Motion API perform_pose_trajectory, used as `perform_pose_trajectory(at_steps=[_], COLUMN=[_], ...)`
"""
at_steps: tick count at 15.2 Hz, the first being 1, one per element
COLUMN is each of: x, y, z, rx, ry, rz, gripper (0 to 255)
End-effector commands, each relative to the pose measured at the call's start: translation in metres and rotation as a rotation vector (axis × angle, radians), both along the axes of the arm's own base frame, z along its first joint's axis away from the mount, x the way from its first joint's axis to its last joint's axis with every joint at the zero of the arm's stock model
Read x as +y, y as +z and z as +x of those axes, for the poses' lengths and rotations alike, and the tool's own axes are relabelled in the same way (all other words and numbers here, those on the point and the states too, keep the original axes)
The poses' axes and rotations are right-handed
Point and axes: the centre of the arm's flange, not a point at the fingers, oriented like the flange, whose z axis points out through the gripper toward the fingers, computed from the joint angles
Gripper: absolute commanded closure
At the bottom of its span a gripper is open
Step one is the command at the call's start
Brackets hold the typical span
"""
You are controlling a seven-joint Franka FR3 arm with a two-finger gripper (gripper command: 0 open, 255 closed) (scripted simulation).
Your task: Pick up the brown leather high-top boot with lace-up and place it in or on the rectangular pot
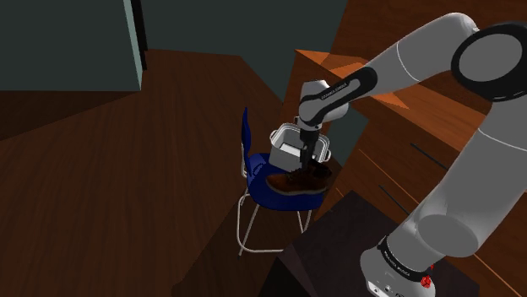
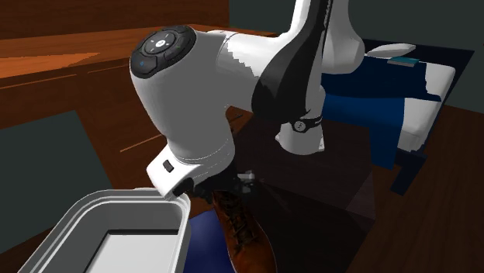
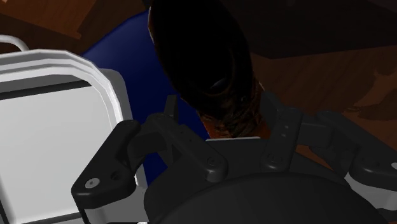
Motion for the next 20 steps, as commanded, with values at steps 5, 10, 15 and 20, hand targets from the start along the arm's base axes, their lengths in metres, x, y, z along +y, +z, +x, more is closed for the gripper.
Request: perform_pose_trajectory(at_steps=[5,10,15,20], x=[0.0,0.0,0.0,0.0], y=[0.033,0.06,0.086,0.112], z=[0.0,0.0,0.0,0.0], rx=[-0.001,-0.001,-0.001,-0.001], ry=[0.0,0.0,0.0,0.0], rz=[0.0,0.0,0.0,0.0], gripper=[255,255,255,255])
